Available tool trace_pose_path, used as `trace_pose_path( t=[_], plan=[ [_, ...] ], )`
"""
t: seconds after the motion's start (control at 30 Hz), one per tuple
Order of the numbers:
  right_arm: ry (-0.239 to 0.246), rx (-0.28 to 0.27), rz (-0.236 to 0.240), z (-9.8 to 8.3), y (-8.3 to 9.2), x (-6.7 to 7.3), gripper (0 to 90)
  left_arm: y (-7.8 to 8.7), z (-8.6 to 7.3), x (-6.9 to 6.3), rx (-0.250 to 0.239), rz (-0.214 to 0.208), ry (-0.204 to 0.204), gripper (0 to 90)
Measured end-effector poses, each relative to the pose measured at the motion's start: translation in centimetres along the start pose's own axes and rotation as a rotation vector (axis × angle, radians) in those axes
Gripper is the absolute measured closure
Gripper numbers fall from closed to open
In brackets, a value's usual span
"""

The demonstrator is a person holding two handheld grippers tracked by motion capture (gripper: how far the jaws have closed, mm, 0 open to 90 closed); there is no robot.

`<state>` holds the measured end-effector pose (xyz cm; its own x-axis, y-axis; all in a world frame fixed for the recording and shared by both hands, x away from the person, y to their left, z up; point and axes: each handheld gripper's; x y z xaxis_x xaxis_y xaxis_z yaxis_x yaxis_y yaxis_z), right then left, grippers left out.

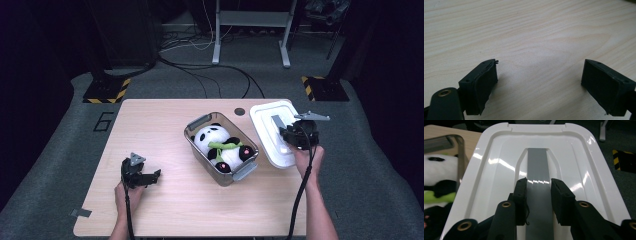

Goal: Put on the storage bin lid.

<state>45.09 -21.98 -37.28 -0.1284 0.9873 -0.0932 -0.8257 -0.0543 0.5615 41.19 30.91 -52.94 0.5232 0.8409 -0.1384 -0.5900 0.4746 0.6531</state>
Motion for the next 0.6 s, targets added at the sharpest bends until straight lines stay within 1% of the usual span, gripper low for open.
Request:
trace_pose_path(
  t=[0.03, 0.1, 0.13, 0.17, 0.2, 0.27, 0.3, 0.33, 0.37, 0.4, 0.47, 0.5, 0.53, 0.6],
  plan=[
    [0.000, 0.000, 0.000, 0.0, 0.0, 0.0, 66.9, 0.0, 0.0, 0.0, 0.000, 0.000, 0.000, 12.8],
    [-0.002, -0.019, 0.022, 0.8, 0.9, 0.7, 66.9, 0.0, 0.0, 0.0, -0.001, -0.001, 0.000, 12.8],
    [0.002, -0.022, 0.033, 1.0, 1.2, 1.1, 66.9, 0.0, 0.0, 0.0, 0.000, 0.000, 0.000, 12.8],
    [0.020, -0.031, 0.050, 1.6, 1.8, 2.0, 66.9, 0.0, 0.0, 0.0, 0.000, 0.000, 0.000, 12.9],
    [0.020, -0.031, 0.050, 1.6, 1.8, 2.0, 66.9, 0.0, 0.0, 0.0, 0.000, 0.000, 0.000, 12.9],
    [0.040, -0.039, 0.077, 2.1, 2.4, 3.2, 66.9, 0.0, 0.0, 0.0, 0.005, 0.000, 0.000, 12.9],
    [0.048, -0.043, 0.086, 2.3, 2.6, 3.6, 66.9, 0.0, 0.0, 0.0, 0.000, -0.002, -0.001, 13.0],
    [0.057, -0.046, 0.098, 2.5, 2.8, 4.3, 66.9, 0.0, 0.0, 0.0, 0.006, -0.001, -0.001, 13.1],
    [0.069, -0.051, 0.118, 2.8, 3.0, 5.4, 66.8, 0.0, 0.0, 0.0, -0.001, -0.002, -0.001, 13.1],
    [0.069, -0.051, 0.118, 2.8, 3.0, 5.4, 66.8, 0.0, 0.0, 0.0, 0.004, -0.001, -0.002, 13.1],
    [0.085, -0.051, 0.152, 3.0, 3.0, 6.5, 66.8, 0.0, 0.0, 0.0, 0.001, -0.002, -0.003, 13.2],
    [0.095, -0.043, 0.188, 3.1, 2.5, 7.8, 66.8, 0.1, 0.0, 0.0, 0.007, -0.002, -0.004, 13.3],
    [0.095, -0.043, 0.188, 3.1, 2.5, 7.8, 66.8, 0.0, 0.0, 0.0, 0.002, -0.004, -0.005, 13.3],
    [0.112, -0.031, 0.211, 3.0, 2.1, 8.7, 66.8, 0.1, 0.0, 0.0, 0.009, -0.003, -0.006, 13.5]
  ],
)
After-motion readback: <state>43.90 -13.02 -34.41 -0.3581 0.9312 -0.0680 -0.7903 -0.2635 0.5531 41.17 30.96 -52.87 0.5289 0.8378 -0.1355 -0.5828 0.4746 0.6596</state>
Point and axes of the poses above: each handheld gripper's, and its own axes: y roughly backward along the jaws, z roughly out of its top, x roughly to its left, and after that the axes turned 12 degrees about -z, right-handed
